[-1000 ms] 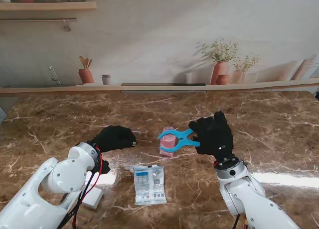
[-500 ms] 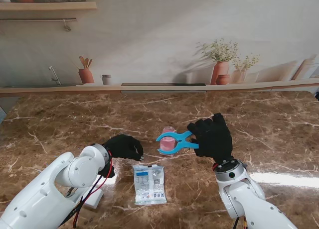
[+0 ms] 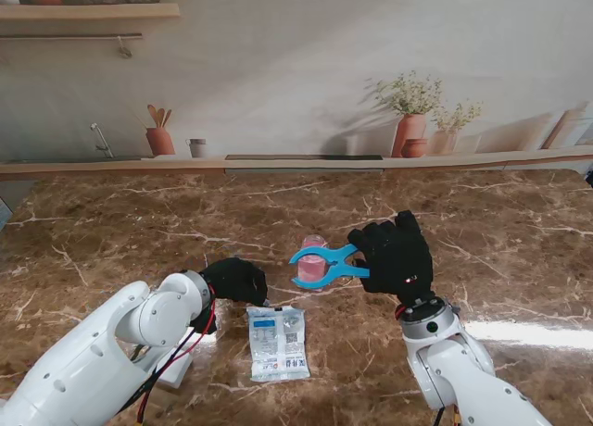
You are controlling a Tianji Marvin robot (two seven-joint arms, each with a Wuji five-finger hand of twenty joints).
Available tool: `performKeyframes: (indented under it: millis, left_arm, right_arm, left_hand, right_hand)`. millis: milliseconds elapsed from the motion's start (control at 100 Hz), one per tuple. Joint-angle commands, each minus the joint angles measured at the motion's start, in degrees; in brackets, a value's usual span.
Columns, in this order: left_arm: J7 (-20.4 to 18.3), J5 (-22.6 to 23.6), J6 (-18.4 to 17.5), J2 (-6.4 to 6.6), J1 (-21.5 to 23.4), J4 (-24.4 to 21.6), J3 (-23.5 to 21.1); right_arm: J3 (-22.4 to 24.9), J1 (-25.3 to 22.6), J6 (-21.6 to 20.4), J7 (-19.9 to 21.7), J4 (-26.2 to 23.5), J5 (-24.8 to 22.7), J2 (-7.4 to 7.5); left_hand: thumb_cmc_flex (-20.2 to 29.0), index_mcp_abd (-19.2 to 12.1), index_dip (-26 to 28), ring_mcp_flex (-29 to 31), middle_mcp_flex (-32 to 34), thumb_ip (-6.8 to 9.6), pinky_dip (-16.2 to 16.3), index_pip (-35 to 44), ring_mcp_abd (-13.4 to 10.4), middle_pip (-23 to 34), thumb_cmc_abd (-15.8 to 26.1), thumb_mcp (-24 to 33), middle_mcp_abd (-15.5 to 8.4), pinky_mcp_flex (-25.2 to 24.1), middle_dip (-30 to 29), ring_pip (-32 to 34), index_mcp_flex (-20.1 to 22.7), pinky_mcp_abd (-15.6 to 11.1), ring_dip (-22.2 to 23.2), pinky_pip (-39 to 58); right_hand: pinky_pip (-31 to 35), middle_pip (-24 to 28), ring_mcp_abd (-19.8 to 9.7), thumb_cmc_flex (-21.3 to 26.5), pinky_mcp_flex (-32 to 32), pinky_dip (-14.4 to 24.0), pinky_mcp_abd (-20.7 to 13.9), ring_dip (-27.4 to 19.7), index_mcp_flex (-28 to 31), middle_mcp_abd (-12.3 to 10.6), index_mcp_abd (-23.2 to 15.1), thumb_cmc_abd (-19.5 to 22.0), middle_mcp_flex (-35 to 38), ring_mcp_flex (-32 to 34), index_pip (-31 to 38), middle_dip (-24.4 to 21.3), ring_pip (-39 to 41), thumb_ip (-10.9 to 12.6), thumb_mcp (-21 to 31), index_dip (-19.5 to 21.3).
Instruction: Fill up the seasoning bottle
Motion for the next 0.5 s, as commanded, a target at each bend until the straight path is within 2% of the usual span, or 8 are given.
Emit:
performKeyframes:
  millis: [0,20,40,60,170,370,470,490]
  left_arm:
    - [-1.20,0.92,-0.68,0.44,-0.08,0.67,0.77]
    - [-1.28,1.28,-0.91,0.50,-0.17,0.81,0.97]
    - [-1.35,1.69,-1.22,0.56,-0.30,1.00,1.18]
    - [-1.42,2.10,-1.45,0.62,-0.41,1.16,1.38]
    - [-2.21,3.59,-2.07,0.95,-1.11,1.87,2.72]
    - [-5.08,4.99,-2.18,1.72,-2.29,2.03,5.20]
    - [-7.02,4.74,-1.69,2.11,-2.92,1.88,6.38]
    - [-7.35,4.65,-1.39,2.18,-3.01,1.80,6.59]
  right_arm:
    - [0.14,-0.56,0.04,0.80,-0.16,0.12,-0.10]
    - [0.16,-0.59,0.04,0.82,-0.17,0.15,-0.11]
    - [0.17,-0.61,0.04,0.83,-0.18,0.17,-0.11]
    - [0.20,-0.64,0.04,0.85,-0.21,0.18,-0.12]
    - [0.25,-0.76,-0.05,0.88,-0.30,0.28,-0.15]
    - [0.35,-0.89,-0.23,1.15,-0.44,0.42,-0.17]
    - [0.38,-0.94,-0.28,1.18,-0.49,0.48,-0.19]
    - [0.38,-0.94,-0.27,1.17,-0.48,0.48,-0.19]
  left_hand:
    - [-4.93,0.67,1.21,-2.07,-2.76,-0.14,0.14,-5.91,-2.05,1.43,-1.82,2.45,-1.13,-2.09,-1.33,-0.50,-1.61,-0.22,0.21,-1.55]
    - [-6.88,1.29,1.22,-2.42,-3.13,-0.07,0.22,-7.50,-1.99,1.33,-1.82,4.84,-1.10,-2.48,-1.32,-0.71,-2.05,-0.21,0.26,-1.90]
    - [-9.53,1.90,0.87,-2.73,-3.56,1.39,0.24,-9.63,-2.00,1.22,-1.65,7.70,-1.12,-2.89,-1.32,-0.95,-2.42,-0.15,0.26,-2.36]
    - [-10.62,2.04,0.69,-2.94,-3.86,1.89,0.25,-10.62,-2.08,1.13,-1.53,8.73,-1.23,-3.13,-1.33,-1.08,-3.04,-0.17,0.26,-2.57]
    - [-11.87,2.60,-0.24,-4.01,-4.96,1.71,0.07,-13.10,-2.38,0.97,-1.63,8.51,-1.48,-4.22,-1.28,-1.75,-4.29,-0.47,0.12,-3.55]
    - [-12.10,3.90,-1.99,-8.59,-9.29,2.65,-0.17,-17.48,-2.76,-0.15,-0.43,1.85,-1.57,-6.75,-0.53,-5.33,-5.97,-0.80,-0.65,-7.33]
    - [-11.79,4.23,1.14,-14.28,-15.42,3.24,-0.49,-14.26,-2.93,-2.07,0.71,-2.30,-0.51,-9.28,-0.08,-8.66,-5.85,-1.34,-1.18,-10.12]
    - [-10.38,4.41,2.84,-15.46,-16.56,3.87,-0.05,-13.80,-2.93,-2.56,1.38,-5.51,-0.23,-9.94,0.37,-9.36,-5.83,-1.56,-0.99,-10.94]
  right_hand:
    - [-0.03,27.03,-3.52,6.05,-1.02,0.89,0.51,2.65,11.17,-7.23,-10.50,7.44,10.35,-0.25,25.56,4.62,-0.78,1.87,1.44,7.02]
    - [-0.05,27.02,-3.52,6.06,-1.03,0.89,0.50,2.65,11.17,-7.23,-10.51,7.50,10.35,-0.26,25.56,4.63,-0.80,1.88,1.45,7.04]
    - [-0.07,27.00,-3.52,6.07,-1.03,0.90,0.50,2.64,11.16,-7.23,-10.51,7.51,10.30,-0.32,25.56,4.63,-0.86,1.87,1.42,7.06]
    - [-0.12,26.97,-3.53,6.09,-1.09,0.89,0.49,2.63,11.17,-7.24,-10.51,7.53,10.25,-0.36,25.56,4.64,-0.91,1.87,1.41,7.07]
    - [-0.28,26.89,-3.56,6.11,-1.13,0.89,0.48,2.59,11.11,-7.26,-10.51,7.59,10.14,-0.45,25.53,4.67,-1.08,1.87,1.38,7.17]
    - [-0.62,26.64,-3.66,5.99,-1.32,0.87,0.40,2.47,10.86,-7.36,-10.56,7.99,9.90,-0.65,25.46,4.70,-1.53,1.88,1.33,7.41]
    - [-0.72,26.51,-3.63,6.02,-1.35,0.87,0.38,2.41,10.78,-7.37,-10.57,8.20,9.75,-0.85,25.43,4.70,-1.74,1.90,1.21,7.52]
    - [-0.74,26.50,-3.64,6.03,-1.36,0.87,0.37,2.40,10.76,-7.38,-10.57,8.21,9.74,-0.85,25.42,4.70,-1.77,1.90,1.18,7.53]
